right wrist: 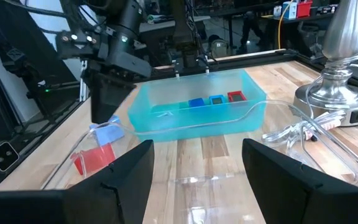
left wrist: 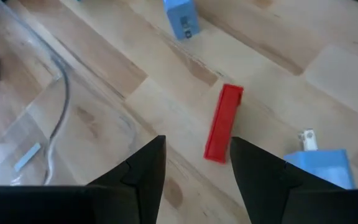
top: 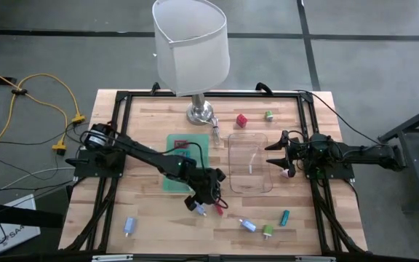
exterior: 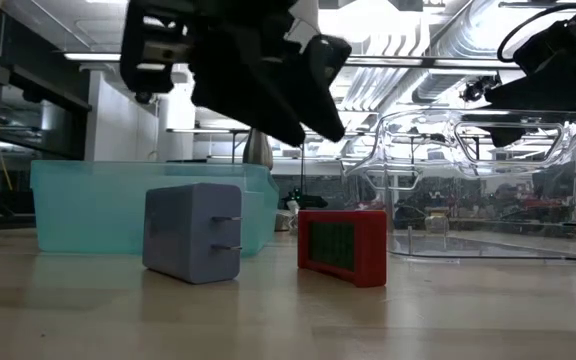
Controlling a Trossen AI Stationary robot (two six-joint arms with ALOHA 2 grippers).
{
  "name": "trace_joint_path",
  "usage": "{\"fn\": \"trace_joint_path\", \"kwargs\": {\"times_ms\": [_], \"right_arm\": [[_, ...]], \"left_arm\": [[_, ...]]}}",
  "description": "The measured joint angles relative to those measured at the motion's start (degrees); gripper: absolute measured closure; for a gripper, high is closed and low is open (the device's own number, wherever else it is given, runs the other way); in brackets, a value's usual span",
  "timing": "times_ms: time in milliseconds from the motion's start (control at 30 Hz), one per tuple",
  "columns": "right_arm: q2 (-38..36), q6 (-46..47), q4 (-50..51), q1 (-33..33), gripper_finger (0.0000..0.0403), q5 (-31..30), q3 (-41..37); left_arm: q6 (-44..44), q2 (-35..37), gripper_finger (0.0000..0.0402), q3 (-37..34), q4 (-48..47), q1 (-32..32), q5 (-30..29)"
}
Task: Pick & Place Office items
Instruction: Put the red digital clock into the green bin
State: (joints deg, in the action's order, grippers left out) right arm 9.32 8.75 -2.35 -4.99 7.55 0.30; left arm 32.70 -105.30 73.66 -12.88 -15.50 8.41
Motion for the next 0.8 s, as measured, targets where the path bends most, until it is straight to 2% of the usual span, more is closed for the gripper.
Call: {"fn": "trace_joint_path", "kwargs": {"times_ms": [167, 500, 800], "right_arm": [[0.0, 0.0, 0.0, 0.0, 0.0171, 0.0, 0.0], [0.0, 0.0, 0.0, 0.0, 0.0171, -0.1, 0.0], [0.0, 0.0, 0.0, 0.0, 0.0171, 0.0, 0.0]], "left_arm": [[-1.4, -0.2, 0.0230, 1.1, -2.3, -1.6, -3.1], [-1.6, -0.8, 0.0230, 10.9, -14.7, -2.1, -5.8], [-1.5, -5.8, 0.0230, 12.5, -15.0, -2.7, -5.1]]}}
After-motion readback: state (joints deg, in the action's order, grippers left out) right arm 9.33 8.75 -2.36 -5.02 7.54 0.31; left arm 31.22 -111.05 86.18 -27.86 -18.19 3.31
